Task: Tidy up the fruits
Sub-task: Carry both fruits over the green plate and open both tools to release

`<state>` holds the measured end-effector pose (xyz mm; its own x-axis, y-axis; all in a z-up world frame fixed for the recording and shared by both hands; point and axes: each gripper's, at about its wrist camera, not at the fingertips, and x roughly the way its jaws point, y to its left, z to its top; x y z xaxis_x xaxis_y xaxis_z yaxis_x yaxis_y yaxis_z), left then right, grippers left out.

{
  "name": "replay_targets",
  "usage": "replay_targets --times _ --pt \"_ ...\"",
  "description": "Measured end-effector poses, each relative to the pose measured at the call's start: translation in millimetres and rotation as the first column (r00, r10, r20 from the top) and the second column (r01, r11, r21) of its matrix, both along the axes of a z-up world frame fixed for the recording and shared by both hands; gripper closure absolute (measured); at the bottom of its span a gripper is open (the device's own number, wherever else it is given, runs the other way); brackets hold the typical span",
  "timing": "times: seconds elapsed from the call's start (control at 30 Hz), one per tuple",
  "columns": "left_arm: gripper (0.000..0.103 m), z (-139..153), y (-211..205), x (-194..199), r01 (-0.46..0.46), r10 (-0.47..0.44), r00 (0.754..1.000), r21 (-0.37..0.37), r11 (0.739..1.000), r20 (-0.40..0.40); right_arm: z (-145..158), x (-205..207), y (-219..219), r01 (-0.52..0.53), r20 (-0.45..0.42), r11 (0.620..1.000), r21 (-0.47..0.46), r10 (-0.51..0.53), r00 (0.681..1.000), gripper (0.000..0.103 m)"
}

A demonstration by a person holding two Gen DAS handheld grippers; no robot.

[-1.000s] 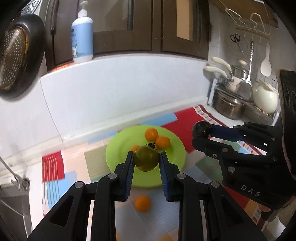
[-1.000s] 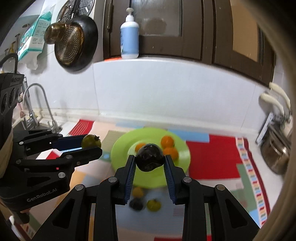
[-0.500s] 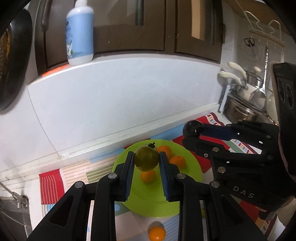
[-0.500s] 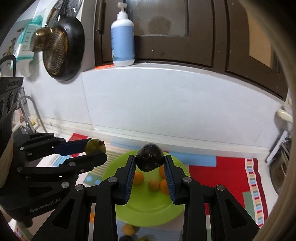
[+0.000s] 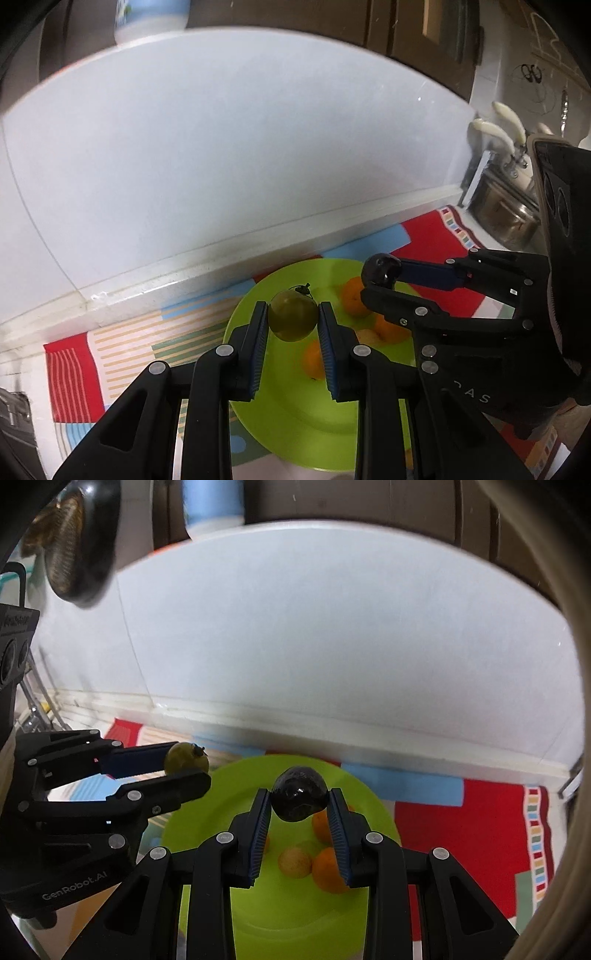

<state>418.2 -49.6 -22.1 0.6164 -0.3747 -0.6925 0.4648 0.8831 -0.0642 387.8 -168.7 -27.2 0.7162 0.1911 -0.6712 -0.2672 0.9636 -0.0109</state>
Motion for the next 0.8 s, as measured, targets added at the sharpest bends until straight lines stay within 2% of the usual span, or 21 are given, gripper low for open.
replay_targets --times 0.13,0.4,0.53,0.77,0.8 --pt "0.076 -13 -2 10 0.003 -0.003 1.000 0.002 1.000 -0.023 -15 12 0 0.006 -0.033 1.000 -0.001 -0.006 0.999 0.071" --pt "0.075 -20 -8 19 0.003 -0.002 1.000 0.001 1.000 -0.030 -24 16 3 -0.003 -0.047 1.000 -0.001 0.003 0.999 0.070" --pt "0.072 -11 -6 12 -0.038 0.037 0.999 0.047 0.998 0.018 -21 12 2 0.009 -0.039 1.000 0.001 -0.008 0.999 0.070" --pt "0.064 16 8 -17 -0.081 0.079 0.995 0.037 0.996 0.064 2 -20 -4 0.034 0.022 0.999 -0.002 -0.034 0.999 0.068" --pt "0.062 21 9 -24 -0.084 0.082 0.994 0.029 0.996 0.072 6 -26 -5 0.037 0.031 0.999 0.006 -0.037 0.999 0.064"
